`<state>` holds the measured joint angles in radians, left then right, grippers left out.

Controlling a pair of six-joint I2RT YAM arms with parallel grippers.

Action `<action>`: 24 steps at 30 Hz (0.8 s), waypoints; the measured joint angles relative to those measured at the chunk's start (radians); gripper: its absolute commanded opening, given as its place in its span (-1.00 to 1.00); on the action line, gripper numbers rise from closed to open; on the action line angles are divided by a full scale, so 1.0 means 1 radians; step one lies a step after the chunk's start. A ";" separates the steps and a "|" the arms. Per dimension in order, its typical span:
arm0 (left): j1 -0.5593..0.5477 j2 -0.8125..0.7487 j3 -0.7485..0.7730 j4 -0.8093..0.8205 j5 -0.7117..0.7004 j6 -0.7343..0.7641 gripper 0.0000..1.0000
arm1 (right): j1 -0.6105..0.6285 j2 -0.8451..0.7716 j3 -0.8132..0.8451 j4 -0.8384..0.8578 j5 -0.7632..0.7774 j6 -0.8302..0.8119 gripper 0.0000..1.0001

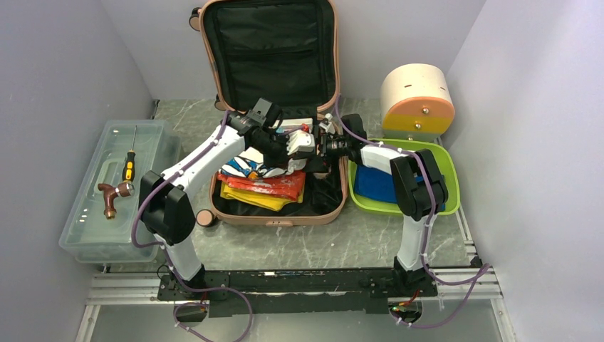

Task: Open, take out, and arrange the luggage
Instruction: Pick up the clothes from the opened luggage.

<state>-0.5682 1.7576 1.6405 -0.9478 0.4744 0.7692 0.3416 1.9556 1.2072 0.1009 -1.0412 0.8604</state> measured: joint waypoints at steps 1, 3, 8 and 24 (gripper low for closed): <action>0.000 -0.001 0.000 0.000 0.000 0.000 -1.00 | 0.000 0.005 0.001 0.018 -0.003 0.013 1.00; 0.000 -0.001 0.000 0.000 0.001 0.000 -1.00 | 0.000 0.014 0.005 0.042 -0.008 0.034 1.00; 0.000 -0.002 0.000 0.000 0.004 0.000 -1.00 | 0.000 0.029 0.019 0.073 -0.011 0.071 1.00; 0.000 -0.018 0.002 0.000 0.009 0.000 -0.93 | 0.058 0.097 0.043 0.249 -0.010 0.217 1.00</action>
<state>-0.5678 1.7401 1.6424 -0.9474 0.4835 0.7696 0.4000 2.0525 1.2503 0.3504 -1.0508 1.0779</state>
